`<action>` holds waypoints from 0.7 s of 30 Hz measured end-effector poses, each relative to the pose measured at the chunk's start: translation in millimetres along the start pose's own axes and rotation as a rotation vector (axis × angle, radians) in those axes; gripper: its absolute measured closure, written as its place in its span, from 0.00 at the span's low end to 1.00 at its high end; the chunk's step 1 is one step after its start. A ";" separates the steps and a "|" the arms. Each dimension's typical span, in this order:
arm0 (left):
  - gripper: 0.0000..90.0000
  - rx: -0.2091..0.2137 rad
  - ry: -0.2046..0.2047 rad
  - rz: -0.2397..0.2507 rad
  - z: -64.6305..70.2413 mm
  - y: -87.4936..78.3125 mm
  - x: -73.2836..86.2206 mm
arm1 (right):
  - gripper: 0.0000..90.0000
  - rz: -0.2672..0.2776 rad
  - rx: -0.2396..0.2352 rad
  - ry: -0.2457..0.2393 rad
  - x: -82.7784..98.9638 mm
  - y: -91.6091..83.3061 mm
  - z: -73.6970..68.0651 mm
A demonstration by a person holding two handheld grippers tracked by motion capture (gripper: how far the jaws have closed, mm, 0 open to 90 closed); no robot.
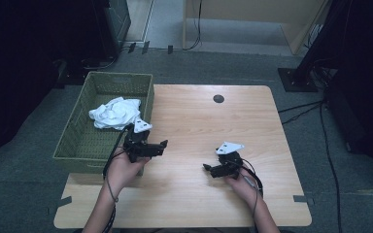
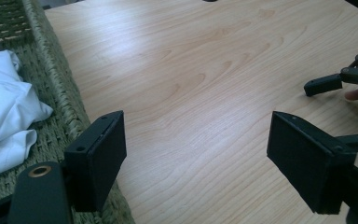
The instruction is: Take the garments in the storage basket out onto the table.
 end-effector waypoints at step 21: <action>0.22 -0.012 -0.019 0.014 -15.5 -9.3 0.6 | 0.18 0.000 0.000 0.000 0.0 0.0 0.0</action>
Point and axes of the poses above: each handheld gripper's, and its own axes: y roughly forward along the jaws, x roughly out of its underside, z roughly to its right, the point moved 2 cm from there along y, roughly forward along the jaws, and after that the axes turned 3 degrees about y, right-handed, at the moved point
